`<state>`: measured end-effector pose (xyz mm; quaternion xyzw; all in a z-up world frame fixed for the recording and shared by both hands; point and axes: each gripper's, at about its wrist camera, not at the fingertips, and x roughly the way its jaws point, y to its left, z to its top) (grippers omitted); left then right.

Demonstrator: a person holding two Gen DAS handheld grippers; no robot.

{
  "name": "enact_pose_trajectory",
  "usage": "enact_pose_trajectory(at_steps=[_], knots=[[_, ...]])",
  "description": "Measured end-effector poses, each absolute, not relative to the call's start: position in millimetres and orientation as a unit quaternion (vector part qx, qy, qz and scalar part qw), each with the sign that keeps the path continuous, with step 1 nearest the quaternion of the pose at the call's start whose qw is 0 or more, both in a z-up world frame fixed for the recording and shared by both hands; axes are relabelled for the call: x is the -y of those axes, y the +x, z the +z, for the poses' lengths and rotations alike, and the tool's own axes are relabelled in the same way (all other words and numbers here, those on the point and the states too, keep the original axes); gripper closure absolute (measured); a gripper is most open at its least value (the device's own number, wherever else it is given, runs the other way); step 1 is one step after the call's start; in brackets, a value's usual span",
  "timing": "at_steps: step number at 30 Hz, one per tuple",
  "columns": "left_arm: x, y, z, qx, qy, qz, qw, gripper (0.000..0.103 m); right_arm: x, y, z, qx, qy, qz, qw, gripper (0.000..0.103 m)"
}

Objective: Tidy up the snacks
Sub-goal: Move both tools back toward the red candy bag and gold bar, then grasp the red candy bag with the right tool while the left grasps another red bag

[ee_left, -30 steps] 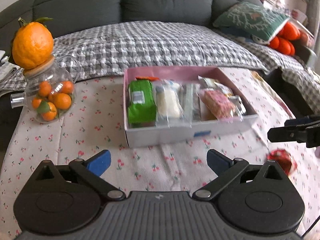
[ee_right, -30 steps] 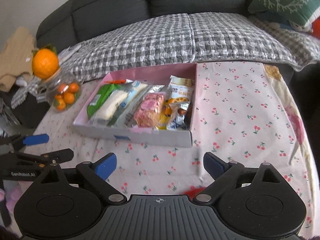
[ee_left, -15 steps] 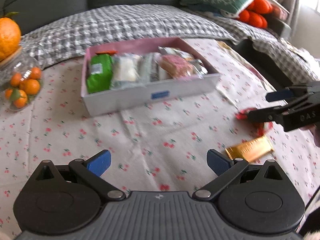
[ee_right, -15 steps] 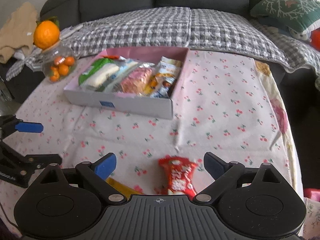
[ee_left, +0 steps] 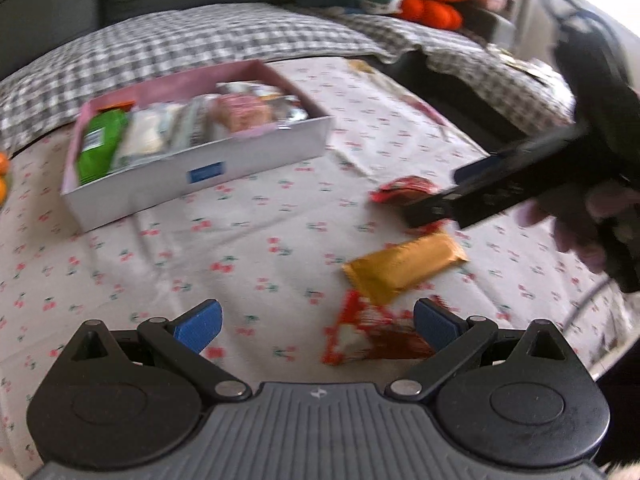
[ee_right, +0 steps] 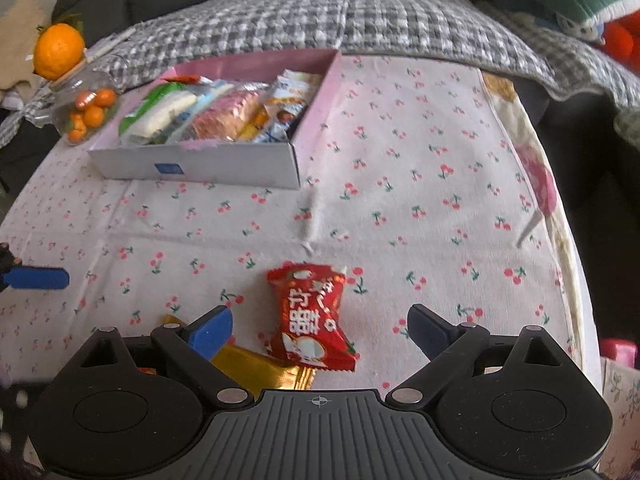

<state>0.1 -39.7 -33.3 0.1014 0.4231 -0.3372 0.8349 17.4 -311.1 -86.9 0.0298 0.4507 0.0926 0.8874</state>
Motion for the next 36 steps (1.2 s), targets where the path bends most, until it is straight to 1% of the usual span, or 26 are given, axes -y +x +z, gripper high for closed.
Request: enact_pose_trajectory(at_steps=[5, 11, 14, 17, 19, 22, 25, 29, 31, 33, 35, 36], knots=[[51, -9, -37, -0.421, 0.112, -0.361, 0.824, 0.001, 315, 20, -92, -0.464, 0.045, 0.087, 0.880, 0.007], [58, -9, -48, -0.443, 0.107, -0.365, 0.812, 0.001, 315, 22, -98, -0.476, 0.047, 0.080, 0.875, 0.007], [58, -8, -51, -0.453, 0.103, -0.364, 0.808, 0.004, 313, 22, -99, -0.475, 0.040, 0.079, 0.876, 0.007], [59, -7, -54, -0.459, 0.097, -0.360, 0.806, 0.007, 311, 23, -100, -0.472, 0.040, 0.077, 0.877, 0.004], [59, -7, -55, -0.454, 0.097, -0.358, 0.810, 0.012, 309, 23, -102, -0.468, 0.034, 0.074, 0.880, 0.003], [61, -8, -54, -0.449, 0.103, -0.358, 0.812, 0.015, 303, 25, -104, -0.466, 0.012, 0.071, 0.882, 0.003], [61, -9, -54, -0.445, 0.107, -0.356, 0.815, 0.024, 300, 26, -104, -0.467, 0.002, 0.068, 0.882, 0.003], [60, -8, -52, -0.441, 0.108, -0.353, 0.818, 0.033, 299, 27, -104, -0.466, 0.005, 0.062, 0.882, 0.003], [59, -7, -51, -0.441, 0.104, -0.351, 0.819, 0.040, 299, 28, -104, -0.466, 0.006, 0.059, 0.883, 0.003], [57, -5, -51, -0.442, 0.099, -0.349, 0.820, 0.042, 298, 29, -104, -0.466, 0.007, 0.055, 0.883, 0.004], [55, -3, -49, -0.443, 0.091, -0.345, 0.823, 0.044, 297, 29, -103, -0.465, 0.005, 0.055, 0.884, 0.009], [55, -3, -49, -0.443, 0.087, -0.343, 0.824, 0.048, 297, 29, -102, -0.464, 0.005, 0.055, 0.884, 0.011]])
